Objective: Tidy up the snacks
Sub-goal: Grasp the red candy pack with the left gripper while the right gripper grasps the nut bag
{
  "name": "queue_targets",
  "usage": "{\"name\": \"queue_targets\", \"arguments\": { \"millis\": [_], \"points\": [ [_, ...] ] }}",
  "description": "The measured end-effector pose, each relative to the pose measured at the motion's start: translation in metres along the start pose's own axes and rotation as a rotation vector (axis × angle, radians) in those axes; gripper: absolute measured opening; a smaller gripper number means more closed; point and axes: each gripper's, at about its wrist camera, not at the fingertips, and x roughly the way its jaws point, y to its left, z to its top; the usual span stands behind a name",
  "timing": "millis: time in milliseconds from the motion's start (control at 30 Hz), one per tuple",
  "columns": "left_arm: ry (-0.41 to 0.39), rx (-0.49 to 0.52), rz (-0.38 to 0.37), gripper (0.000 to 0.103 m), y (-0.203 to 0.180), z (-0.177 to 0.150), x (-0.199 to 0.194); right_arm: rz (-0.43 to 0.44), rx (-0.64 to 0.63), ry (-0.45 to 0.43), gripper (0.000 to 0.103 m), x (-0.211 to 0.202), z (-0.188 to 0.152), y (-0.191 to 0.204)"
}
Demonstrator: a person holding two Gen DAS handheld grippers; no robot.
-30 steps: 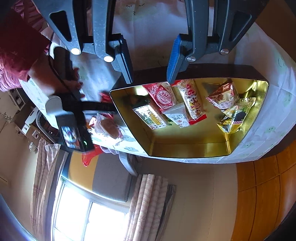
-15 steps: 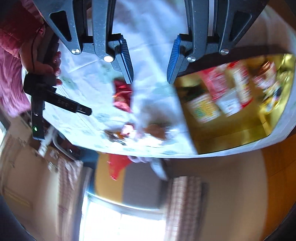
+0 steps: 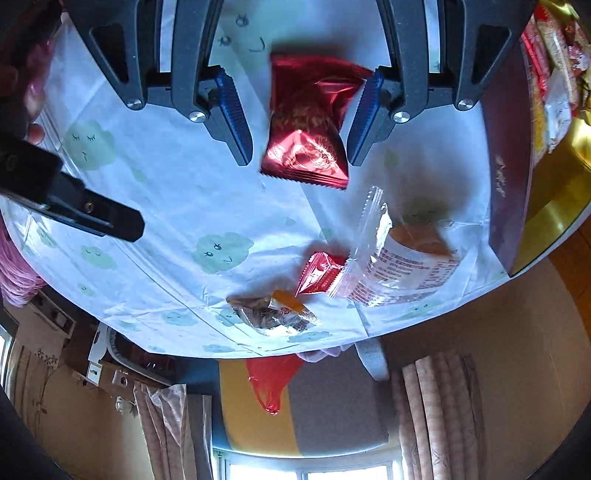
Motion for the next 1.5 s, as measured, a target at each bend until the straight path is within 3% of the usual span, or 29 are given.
{"name": "queue_targets", "arguments": {
  "millis": [100,267,500,667,900,967,1100,1500],
  "points": [
    [-0.037,0.02,0.009,0.05,0.001,-0.008,0.005,0.001,-0.01,0.013,0.077,0.006,0.007,-0.002],
    [-0.064,-0.042,-0.063,0.041,0.016,-0.012,0.006,-0.006,-0.036,0.053,0.08,0.03,0.026,0.003],
    [-0.085,-0.042,-0.065,0.041,0.016,-0.014,0.008,-0.084,-0.139,0.059,0.096,0.085,0.088,0.036],
    [-0.092,-0.058,-0.088,0.041,0.02,-0.015,0.008,-0.107,-0.183,0.086,0.098,0.133,0.126,0.058],
    [-0.098,-0.081,-0.12,0.041,0.025,-0.016,0.01,-0.171,-0.231,0.166,0.095,0.19,0.122,0.061],
    [-0.099,-0.082,-0.123,0.042,0.025,-0.016,0.01,-0.17,-0.254,0.138,0.093,0.188,0.117,0.061],
    [-0.101,-0.078,-0.117,0.042,0.024,-0.017,0.01,-0.15,-0.241,0.121,0.074,0.178,0.117,0.057],
    [-0.102,-0.072,-0.111,0.042,0.022,-0.018,0.01,-0.167,-0.172,0.104,0.073,0.12,0.076,0.039]
  ]
}}
